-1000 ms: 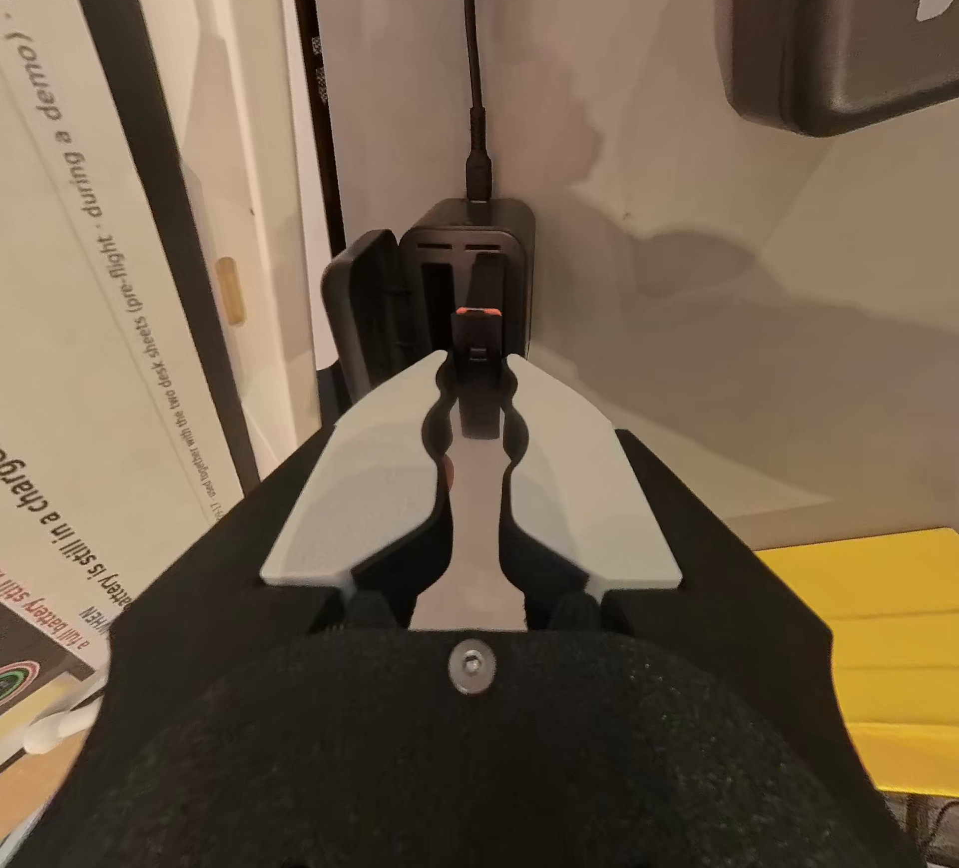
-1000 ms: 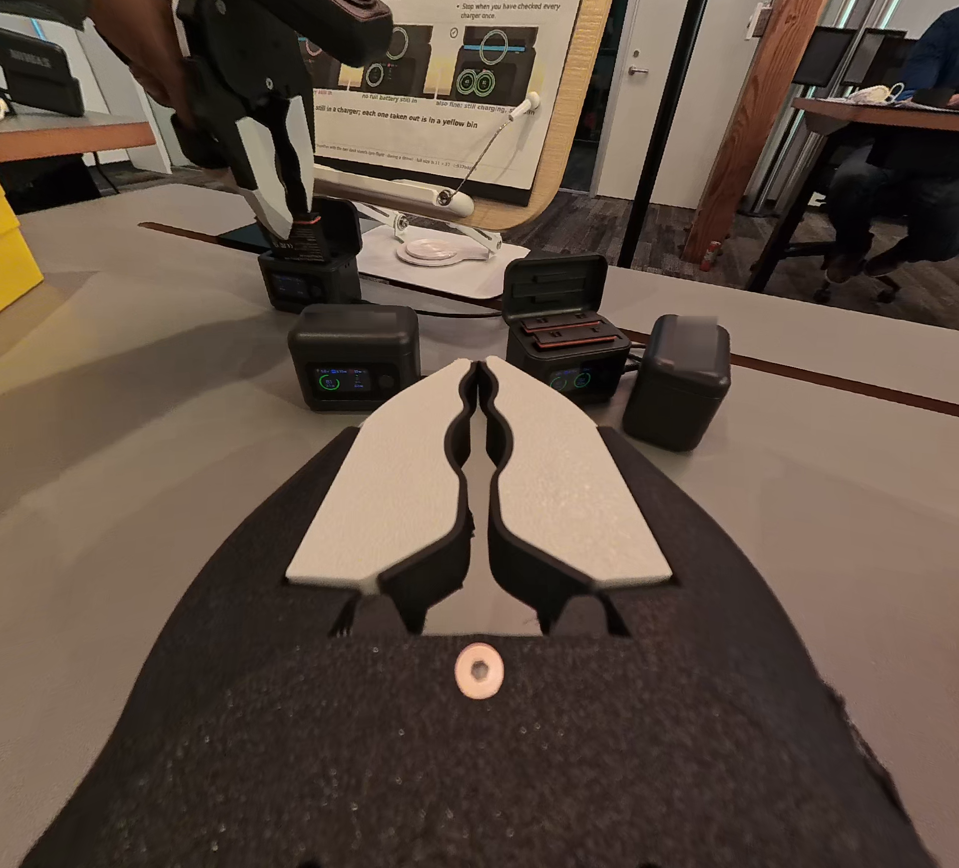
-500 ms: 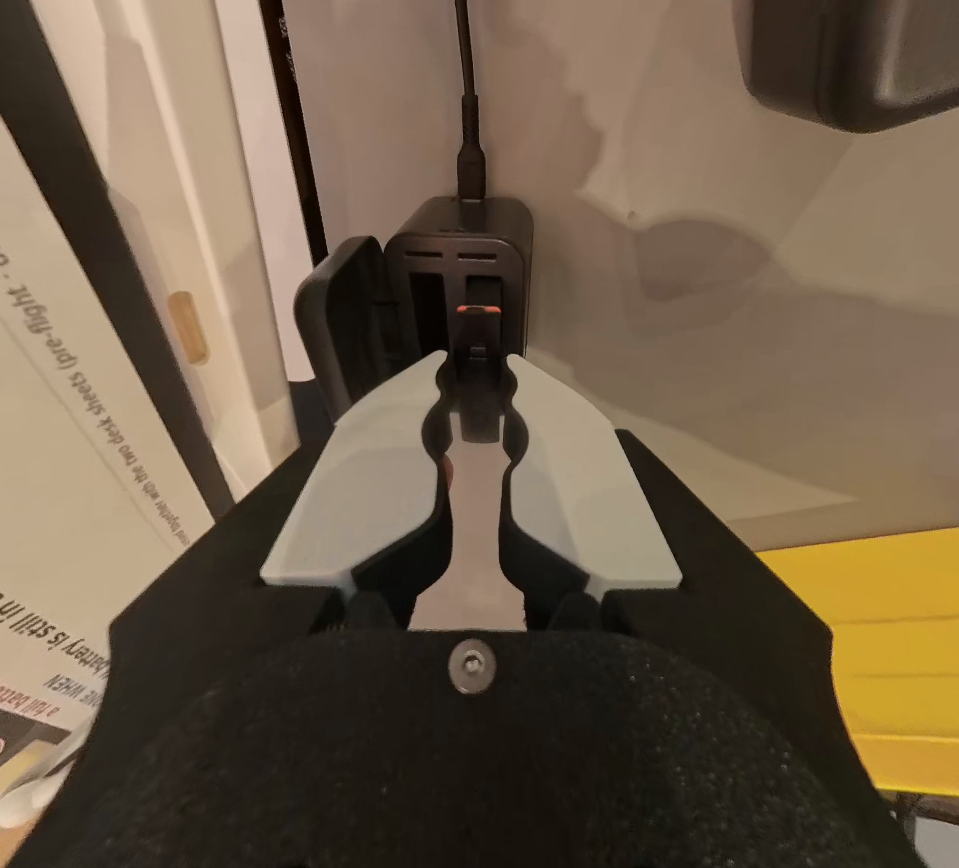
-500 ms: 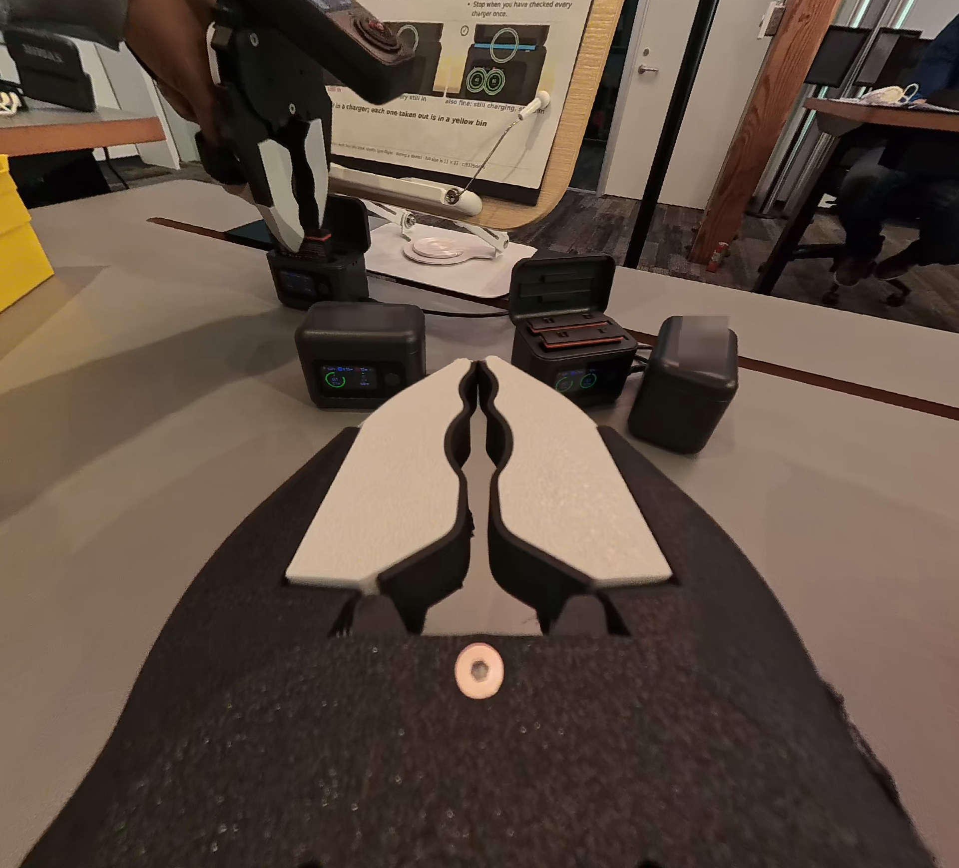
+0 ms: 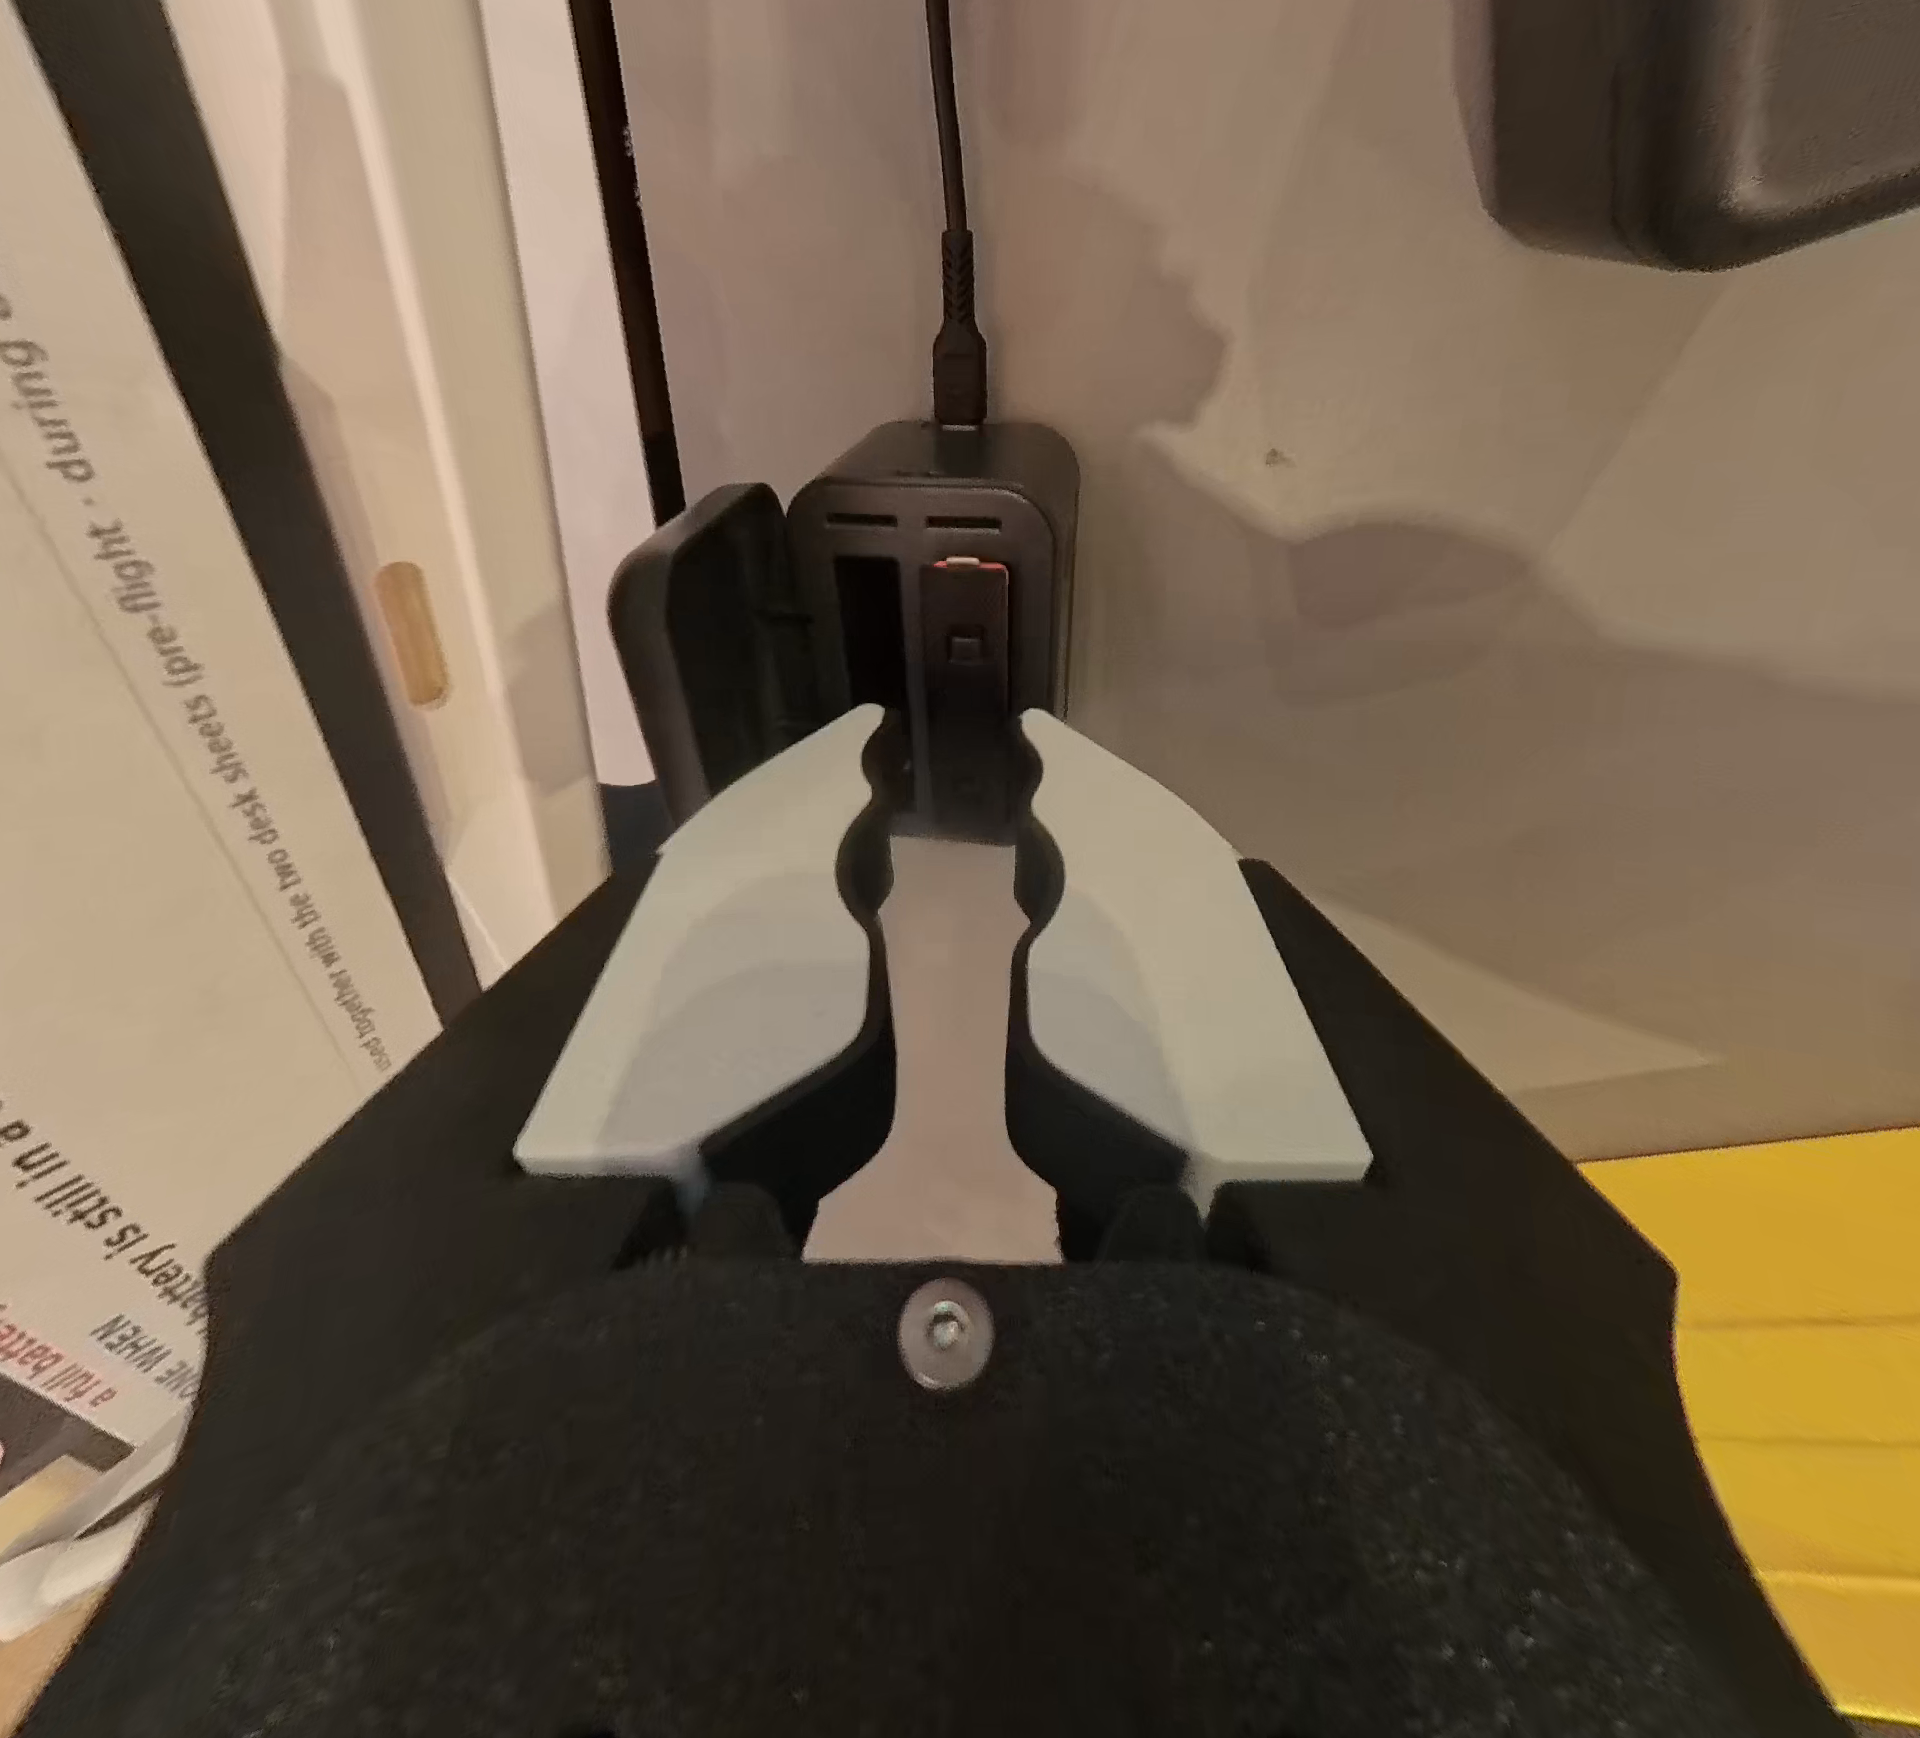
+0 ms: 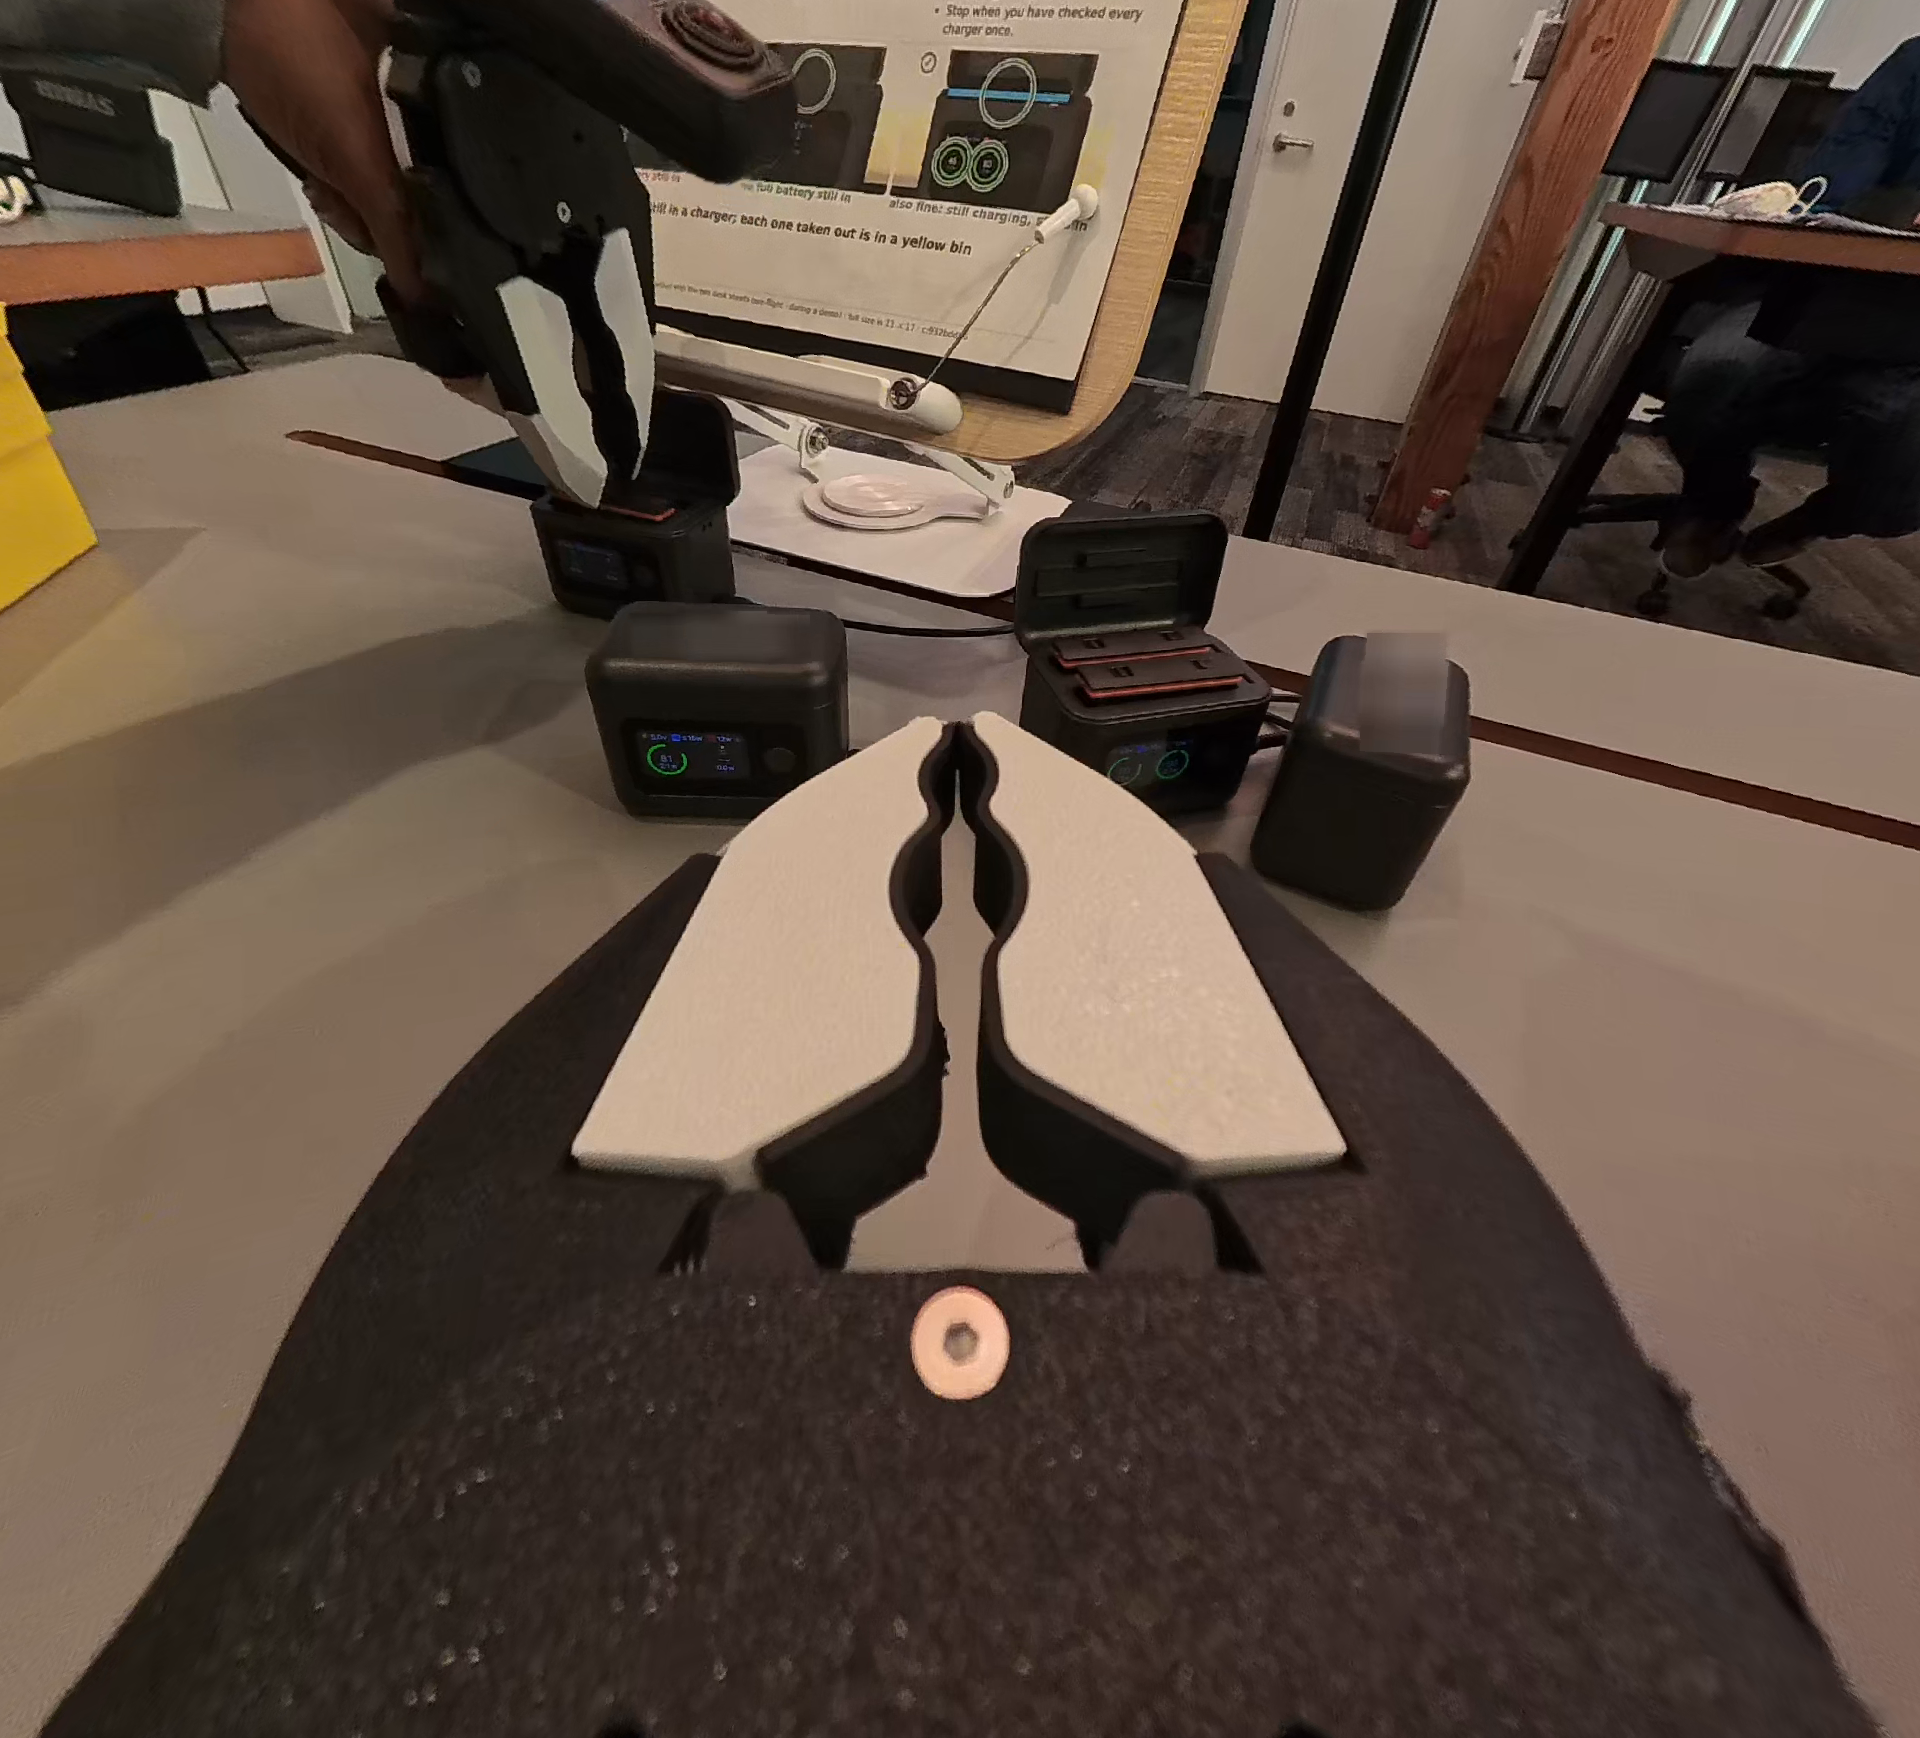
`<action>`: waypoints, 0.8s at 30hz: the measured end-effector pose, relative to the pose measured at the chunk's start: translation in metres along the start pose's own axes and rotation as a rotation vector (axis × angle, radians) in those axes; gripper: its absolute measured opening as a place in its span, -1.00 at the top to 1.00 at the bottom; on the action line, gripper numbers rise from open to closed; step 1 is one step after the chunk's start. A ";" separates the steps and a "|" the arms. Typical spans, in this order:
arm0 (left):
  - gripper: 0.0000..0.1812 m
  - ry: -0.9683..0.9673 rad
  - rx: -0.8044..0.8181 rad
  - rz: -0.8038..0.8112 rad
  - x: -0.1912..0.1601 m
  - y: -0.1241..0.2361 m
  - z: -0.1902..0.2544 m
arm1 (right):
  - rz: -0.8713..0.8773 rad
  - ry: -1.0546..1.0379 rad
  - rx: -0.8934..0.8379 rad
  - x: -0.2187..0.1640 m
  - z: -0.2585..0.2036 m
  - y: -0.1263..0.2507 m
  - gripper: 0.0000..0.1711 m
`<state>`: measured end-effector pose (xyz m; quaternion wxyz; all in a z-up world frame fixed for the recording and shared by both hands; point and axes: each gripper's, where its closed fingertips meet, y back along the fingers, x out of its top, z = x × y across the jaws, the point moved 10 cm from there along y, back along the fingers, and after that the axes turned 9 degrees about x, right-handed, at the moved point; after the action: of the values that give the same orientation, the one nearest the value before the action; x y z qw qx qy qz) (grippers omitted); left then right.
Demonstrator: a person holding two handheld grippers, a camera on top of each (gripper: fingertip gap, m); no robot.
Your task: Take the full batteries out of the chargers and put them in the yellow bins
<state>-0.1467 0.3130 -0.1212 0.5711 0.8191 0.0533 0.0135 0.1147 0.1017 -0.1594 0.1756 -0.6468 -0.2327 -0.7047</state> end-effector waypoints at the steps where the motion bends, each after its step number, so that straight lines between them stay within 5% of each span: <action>1: 0.80 0.002 0.005 0.004 0.000 0.001 0.000 | 0.000 0.000 0.001 0.000 0.000 0.000 1.00; 5: 1.00 0.034 0.026 0.029 -0.003 0.006 -0.003 | 0.002 0.002 -0.001 0.000 0.000 0.000 1.00; 24: 1.00 0.052 0.019 -0.007 -0.006 -0.002 0.003 | -0.019 -0.043 -0.111 0.000 0.011 0.005 1.00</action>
<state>-0.1522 0.3107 -0.1235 0.5617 0.8237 0.0710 0.0323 0.1270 0.1037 -0.1585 0.1276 -0.6682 -0.2032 -0.7042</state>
